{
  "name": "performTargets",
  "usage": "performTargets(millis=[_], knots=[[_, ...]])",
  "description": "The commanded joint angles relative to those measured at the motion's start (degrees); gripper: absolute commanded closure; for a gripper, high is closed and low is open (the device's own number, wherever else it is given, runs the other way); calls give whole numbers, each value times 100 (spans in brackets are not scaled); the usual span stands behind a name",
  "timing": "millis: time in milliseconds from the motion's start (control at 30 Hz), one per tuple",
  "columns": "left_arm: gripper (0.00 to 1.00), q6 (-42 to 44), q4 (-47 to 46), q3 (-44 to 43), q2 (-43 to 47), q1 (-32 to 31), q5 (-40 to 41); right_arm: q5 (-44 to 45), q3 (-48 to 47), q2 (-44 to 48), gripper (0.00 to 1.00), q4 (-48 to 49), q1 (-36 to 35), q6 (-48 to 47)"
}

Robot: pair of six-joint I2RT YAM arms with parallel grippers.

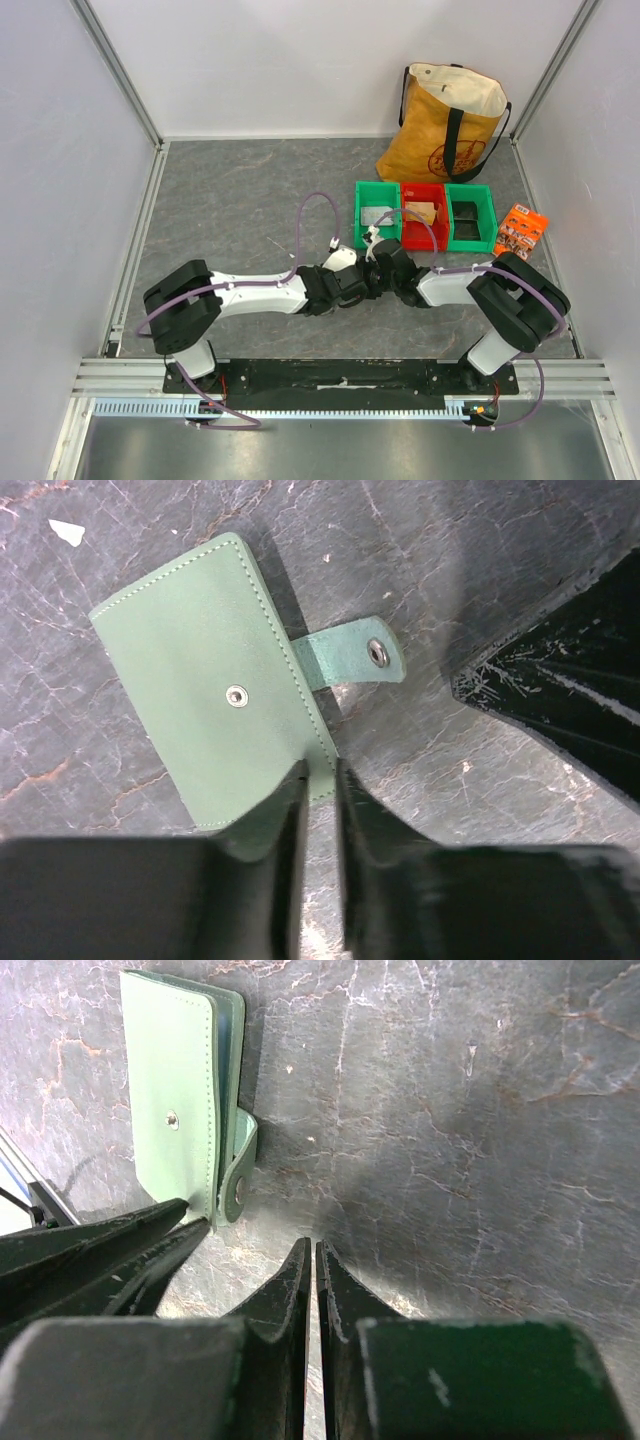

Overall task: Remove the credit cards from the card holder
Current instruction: Open the card holder at the center of the board.

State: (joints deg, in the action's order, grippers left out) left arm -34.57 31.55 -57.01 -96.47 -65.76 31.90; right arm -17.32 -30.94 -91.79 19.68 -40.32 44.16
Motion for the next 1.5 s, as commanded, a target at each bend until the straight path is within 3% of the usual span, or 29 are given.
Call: performTargets(millis=[0,100,167,333,400,500,600,800,900,1000,1100,1200,1267,1467], knots=[[86,-147,-131,120,330,-34,176,-104,53,187,89,-26,24,-74],[98,-182,-175,182,435,-34,185,-166,-8,406,88,-43,24,-109],[98,-208,-184,208,462,-34,194,-149,-44,600,85,-61,24,-127],[98,-287,-263,314,611,-43,211,228,-377,934,52,-376,32,-188],[98,-349,-290,384,716,-43,229,413,-614,874,43,-587,32,-259],[98,-419,-351,489,901,-34,255,423,-931,584,36,-799,32,-312],[97,-437,-369,551,1051,-25,264,134,-1063,224,36,-651,32,-224],[95,-437,-386,560,1069,-16,247,-140,-985,-260,48,-360,32,5],[89,-411,-395,516,1033,-16,238,-149,-800,-401,61,-106,41,83],[77,-349,-387,455,981,-7,238,-333,-484,-489,86,438,111,285],[54,-244,-404,358,849,1,220,-491,-317,-594,99,782,164,382],[34,-121,-387,209,665,10,220,-562,-159,-717,100,1063,226,488],[27,-68,-325,103,472,10,264,-649,-88,-788,100,1213,261,558],[24,55,87,-283,-21,37,606,-781,70,-911,100,1494,296,620]])
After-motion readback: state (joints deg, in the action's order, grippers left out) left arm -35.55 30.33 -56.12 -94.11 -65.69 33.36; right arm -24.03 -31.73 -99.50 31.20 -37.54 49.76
